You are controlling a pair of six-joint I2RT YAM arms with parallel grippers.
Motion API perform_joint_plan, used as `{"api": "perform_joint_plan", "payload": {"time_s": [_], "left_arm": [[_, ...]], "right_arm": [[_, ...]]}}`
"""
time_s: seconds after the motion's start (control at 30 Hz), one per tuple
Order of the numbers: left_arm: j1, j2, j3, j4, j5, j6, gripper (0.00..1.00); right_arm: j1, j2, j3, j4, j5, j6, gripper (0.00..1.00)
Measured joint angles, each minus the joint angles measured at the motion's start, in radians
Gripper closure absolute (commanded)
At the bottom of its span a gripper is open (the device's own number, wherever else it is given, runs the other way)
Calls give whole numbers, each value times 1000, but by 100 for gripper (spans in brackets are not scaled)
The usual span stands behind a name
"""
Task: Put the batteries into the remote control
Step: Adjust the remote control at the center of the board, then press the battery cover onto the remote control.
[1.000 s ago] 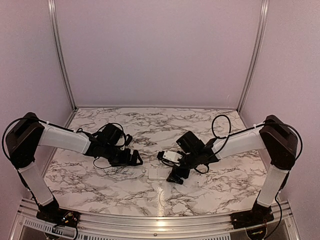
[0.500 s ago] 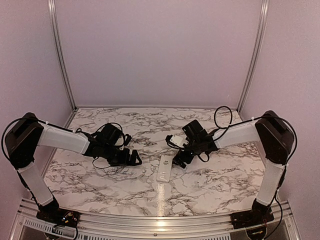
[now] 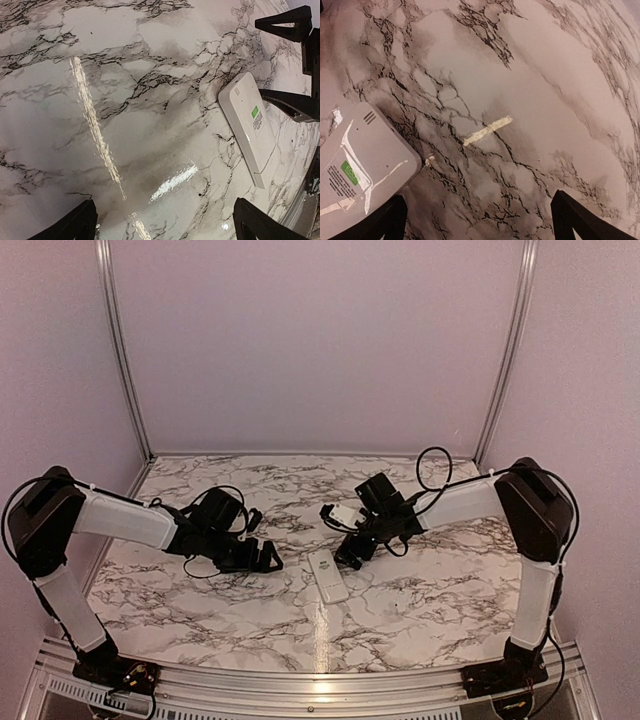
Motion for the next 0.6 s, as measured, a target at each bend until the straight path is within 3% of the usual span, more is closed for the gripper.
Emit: {"api": "perform_joint_plan", "payload": {"time_s": [0.27, 0.43, 0.6], "left_arm": [[0, 101, 150, 0, 29, 77, 1], [0, 178, 298, 3, 84, 153, 11], [0, 233, 391, -10, 116, 217, 21]], "right_arm": [[-7, -196, -149, -14, -138, 113, 11], [-7, -315, -250, 24, -277, 239, 24], [0, -359, -352, 74, -373, 348, 26]]}}
